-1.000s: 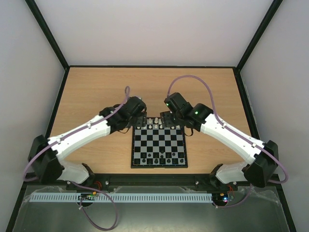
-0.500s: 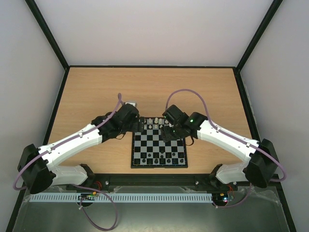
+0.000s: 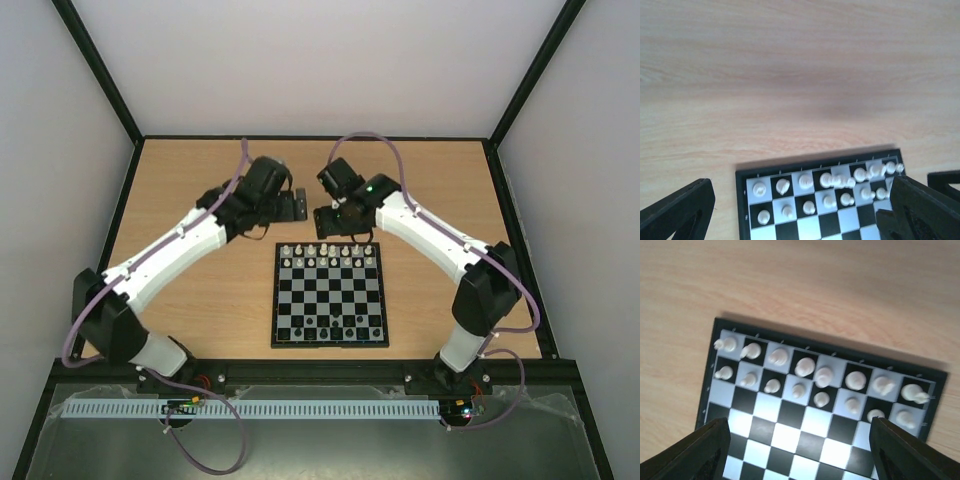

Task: Set up the chess pieces on the board
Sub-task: Pick up the chess piece from the chessboard.

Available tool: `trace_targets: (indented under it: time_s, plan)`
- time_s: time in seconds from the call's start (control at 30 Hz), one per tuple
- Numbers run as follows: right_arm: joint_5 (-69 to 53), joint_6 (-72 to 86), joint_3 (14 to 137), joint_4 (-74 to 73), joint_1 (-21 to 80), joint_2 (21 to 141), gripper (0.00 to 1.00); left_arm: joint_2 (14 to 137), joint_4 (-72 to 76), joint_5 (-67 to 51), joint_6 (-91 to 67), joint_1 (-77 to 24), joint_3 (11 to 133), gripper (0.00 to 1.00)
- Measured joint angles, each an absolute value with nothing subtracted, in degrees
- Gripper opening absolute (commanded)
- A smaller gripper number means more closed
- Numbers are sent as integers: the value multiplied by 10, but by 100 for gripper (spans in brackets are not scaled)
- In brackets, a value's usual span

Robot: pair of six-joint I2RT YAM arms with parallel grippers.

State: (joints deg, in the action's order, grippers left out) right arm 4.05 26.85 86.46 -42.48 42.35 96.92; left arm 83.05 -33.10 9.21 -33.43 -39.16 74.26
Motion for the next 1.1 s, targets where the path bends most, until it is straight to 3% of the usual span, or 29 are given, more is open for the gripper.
trace_targets:
  time_s: [0.13, 0.37, 0.77, 1.1]
  plan:
    - [59, 264, 933, -488, 404, 986, 75, 888, -389, 61, -337, -362, 844, 99]
    - [25, 298, 974, -597, 407, 965, 74, 905, -474, 3, -366, -360, 890, 99]
    - [-80, 387, 843, -690, 444, 813, 70, 871, -631, -36, -415, -360, 930, 99]
    - [-74, 552, 829, -667, 545, 828, 62, 800, -635, -106, -399, -361, 882, 99]
